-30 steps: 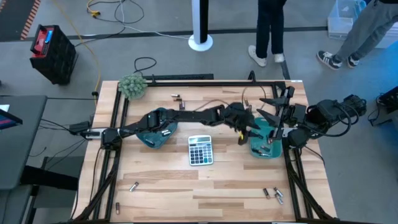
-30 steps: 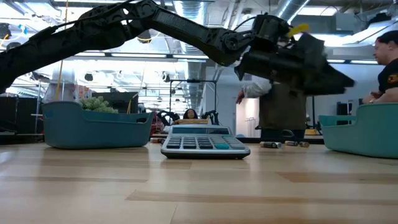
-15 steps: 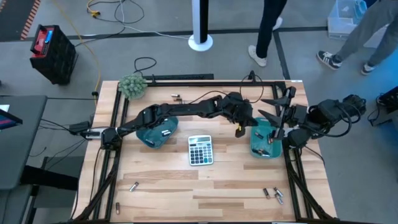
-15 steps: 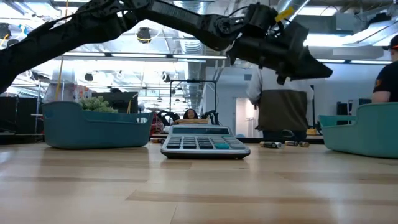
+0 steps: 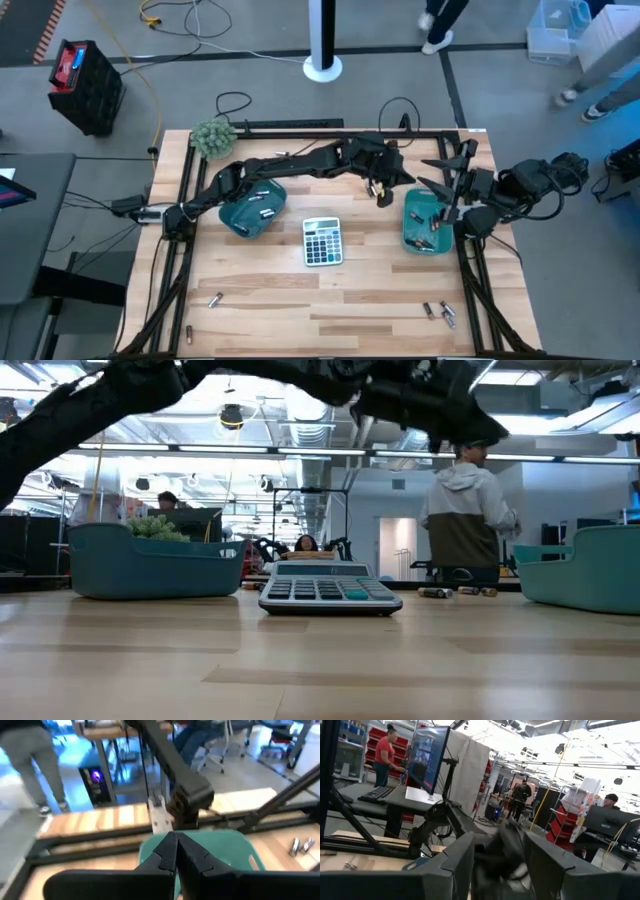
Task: Sort batteries
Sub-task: Put the brown/black battery into the green bin
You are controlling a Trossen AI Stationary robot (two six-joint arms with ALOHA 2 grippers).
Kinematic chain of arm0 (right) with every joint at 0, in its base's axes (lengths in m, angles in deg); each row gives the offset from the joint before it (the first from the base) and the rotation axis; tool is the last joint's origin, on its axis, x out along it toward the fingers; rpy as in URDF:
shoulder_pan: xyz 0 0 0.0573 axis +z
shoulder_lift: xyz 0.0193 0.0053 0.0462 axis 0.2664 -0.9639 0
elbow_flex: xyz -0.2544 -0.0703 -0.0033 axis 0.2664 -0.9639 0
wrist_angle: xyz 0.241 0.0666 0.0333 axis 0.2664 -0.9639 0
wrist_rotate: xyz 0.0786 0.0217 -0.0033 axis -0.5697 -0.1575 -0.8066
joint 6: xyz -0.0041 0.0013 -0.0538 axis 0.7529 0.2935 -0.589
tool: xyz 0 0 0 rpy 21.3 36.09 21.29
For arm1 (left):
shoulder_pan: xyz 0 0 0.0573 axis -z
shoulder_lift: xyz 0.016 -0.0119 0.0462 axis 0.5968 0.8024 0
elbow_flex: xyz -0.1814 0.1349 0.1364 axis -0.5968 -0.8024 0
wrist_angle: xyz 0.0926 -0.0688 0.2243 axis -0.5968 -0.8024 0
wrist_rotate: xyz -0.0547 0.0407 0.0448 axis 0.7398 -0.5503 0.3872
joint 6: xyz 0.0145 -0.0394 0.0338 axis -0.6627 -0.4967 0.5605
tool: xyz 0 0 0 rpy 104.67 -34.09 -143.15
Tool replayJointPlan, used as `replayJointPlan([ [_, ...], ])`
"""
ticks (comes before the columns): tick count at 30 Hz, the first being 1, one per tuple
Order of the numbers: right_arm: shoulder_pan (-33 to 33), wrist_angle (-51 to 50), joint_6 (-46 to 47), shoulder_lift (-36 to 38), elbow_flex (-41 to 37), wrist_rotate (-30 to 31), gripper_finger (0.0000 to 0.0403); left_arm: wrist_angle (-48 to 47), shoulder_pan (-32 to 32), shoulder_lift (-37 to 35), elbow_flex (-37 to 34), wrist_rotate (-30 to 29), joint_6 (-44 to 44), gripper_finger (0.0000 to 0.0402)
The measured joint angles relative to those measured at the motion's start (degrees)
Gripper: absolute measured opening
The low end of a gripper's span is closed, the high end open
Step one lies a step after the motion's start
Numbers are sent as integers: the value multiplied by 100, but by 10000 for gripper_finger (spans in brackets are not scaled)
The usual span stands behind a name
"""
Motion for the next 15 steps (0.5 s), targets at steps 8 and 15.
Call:
replayJointPlan([
  [8, -4, -553, 167, 425, 0, 9, 185, 2179, -207, -1947, -3262, -567, -204, 0],
  [15, -242, -1206, 648, 473, 0, 247, 185, 4180, -296, -4167, -7041, -1778, -512, 0],
])
